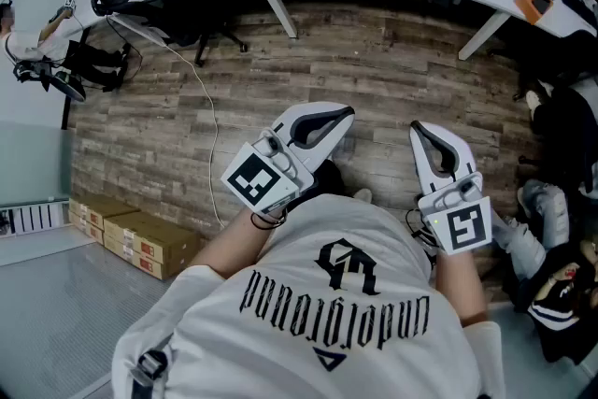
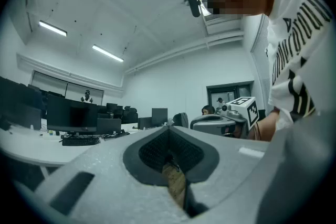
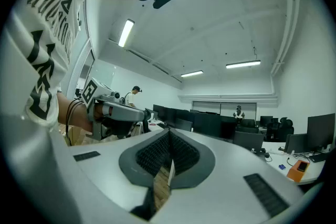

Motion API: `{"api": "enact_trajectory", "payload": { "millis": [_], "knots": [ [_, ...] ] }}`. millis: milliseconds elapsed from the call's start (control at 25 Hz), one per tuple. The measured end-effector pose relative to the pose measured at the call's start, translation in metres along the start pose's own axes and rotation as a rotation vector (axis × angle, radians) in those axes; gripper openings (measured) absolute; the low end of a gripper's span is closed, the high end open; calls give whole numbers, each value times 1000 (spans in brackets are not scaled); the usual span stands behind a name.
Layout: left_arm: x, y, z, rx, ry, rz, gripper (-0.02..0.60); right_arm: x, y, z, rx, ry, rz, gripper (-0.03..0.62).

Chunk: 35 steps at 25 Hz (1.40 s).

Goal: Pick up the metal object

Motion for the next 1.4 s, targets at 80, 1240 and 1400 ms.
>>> {"api": "enact_trajectory", "payload": {
  "millis": [80, 1240, 1400],
  "knots": [
    [-1, -1, -9, -4, -6, 4, 15, 2, 9, 2, -2, -1, -13, 14],
    [-1, -49, -262, 23, -35, 5, 15, -1, 247, 58, 102, 50, -54, 14],
    [2, -42, -288, -3, -31, 0, 14, 6, 272, 80, 88, 79, -42, 14]
  ]
}}
Point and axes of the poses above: the fingertips, and each gripper's own axes: y forward along the fingers, z to its right, x out of its underside, the point moved 4 cm from there along -y, backward along the fingers, and after that the axes turned 8 degrees about x, right-handed, at the moved point
